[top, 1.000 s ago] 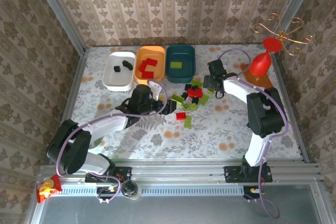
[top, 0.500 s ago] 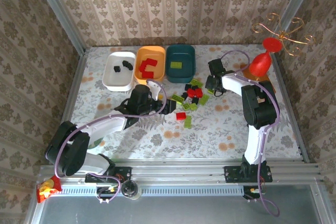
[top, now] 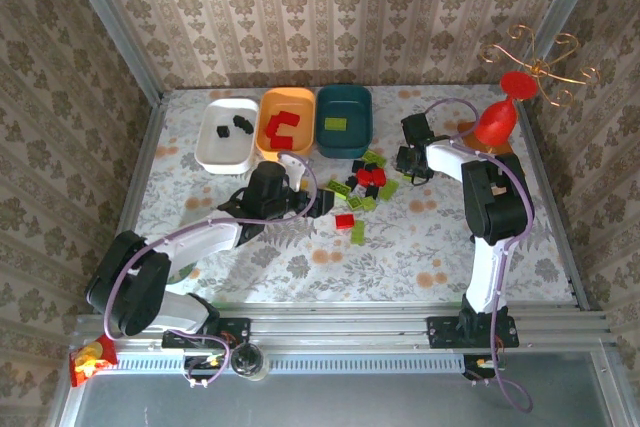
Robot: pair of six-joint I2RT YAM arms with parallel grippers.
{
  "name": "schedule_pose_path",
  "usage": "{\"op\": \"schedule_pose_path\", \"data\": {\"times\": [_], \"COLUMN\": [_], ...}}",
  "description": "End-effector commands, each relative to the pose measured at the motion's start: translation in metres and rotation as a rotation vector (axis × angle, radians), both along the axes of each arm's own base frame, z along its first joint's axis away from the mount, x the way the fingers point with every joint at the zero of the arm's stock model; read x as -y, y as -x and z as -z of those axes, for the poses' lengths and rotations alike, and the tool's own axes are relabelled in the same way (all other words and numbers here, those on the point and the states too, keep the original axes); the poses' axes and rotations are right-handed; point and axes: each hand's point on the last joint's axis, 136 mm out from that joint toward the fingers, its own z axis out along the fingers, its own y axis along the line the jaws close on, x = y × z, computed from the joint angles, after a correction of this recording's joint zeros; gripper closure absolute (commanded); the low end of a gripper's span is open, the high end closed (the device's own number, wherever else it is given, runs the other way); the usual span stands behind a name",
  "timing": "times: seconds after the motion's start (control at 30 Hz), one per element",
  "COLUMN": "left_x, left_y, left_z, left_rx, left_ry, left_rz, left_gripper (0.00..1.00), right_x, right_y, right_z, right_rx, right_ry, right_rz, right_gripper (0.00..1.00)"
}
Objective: Sort the legos into containers by color
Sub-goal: Pick up the lego from the center of the table, then place the lego in the container.
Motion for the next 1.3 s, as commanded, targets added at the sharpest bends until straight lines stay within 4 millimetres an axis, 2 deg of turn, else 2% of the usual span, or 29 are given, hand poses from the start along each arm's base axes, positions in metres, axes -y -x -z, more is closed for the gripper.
{"op": "schedule_pose_path", "data": {"times": [0.0,0.23,0.37,0.57,0.77,0.87,0.93,1.0,1.1,1.13,1.2,1.27], "left_x": [-0.012,-0.049,-0.062,-0.066,-0.064,-0.064,-0.063,-0.061,-0.059,-0.058,-0.056,-0.054], "left_y": [-0.003,-0.017,-0.021,-0.021,-0.019,-0.019,-0.019,-0.018,-0.017,-0.017,-0.017,-0.017], "left_z": [-0.008,-0.012,-0.013,-0.016,-0.017,-0.019,-0.019,-0.020,-0.020,-0.019,-0.018,-0.017], "left_rx": [0.034,0.036,0.035,0.046,0.041,0.043,0.046,0.044,0.044,0.042,0.037,0.031], "left_ry": [-0.021,0.017,0.039,0.039,0.049,0.052,0.052,0.055,0.057,0.056,0.058,0.056], "left_rz": [-0.037,-0.172,-0.216,-0.226,-0.215,-0.212,-0.207,-0.196,-0.187,-0.181,-0.168,-0.158], "left_gripper": [0.09,0.09,0.10,0.10,0.10,0.10,0.10,0.10,0.10,0.09,0.09,0.09], "right_x": [-0.007,-0.059,-0.088,-0.120,-0.131,-0.130,-0.132,-0.137,-0.139,-0.139,-0.138,-0.130], "right_y": [-0.003,-0.019,-0.035,-0.071,-0.122,-0.144,-0.154,-0.154,-0.140,-0.131,-0.107,-0.075], "right_z": [-0.008,-0.095,-0.121,-0.128,-0.115,-0.107,-0.112,-0.127,-0.157,-0.167,-0.175,-0.169], "right_rx": [0.010,0.303,0.413,0.450,0.475,0.456,0.460,0.476,0.532,0.556,0.575,0.549], "right_ry": [-0.029,-0.064,-0.113,-0.139,-0.116,-0.105,-0.117,-0.127,-0.157,-0.172,-0.193,-0.184], "right_rz": [-0.043,-0.197,-0.248,-0.280,-0.271,-0.257,-0.269,-0.299,-0.336,-0.348,-0.367,-0.364], "right_gripper": [0.65,0.67,0.67,0.67,0.66,0.59,0.50,0.42,0.35,0.34,0.31,0.29]}}
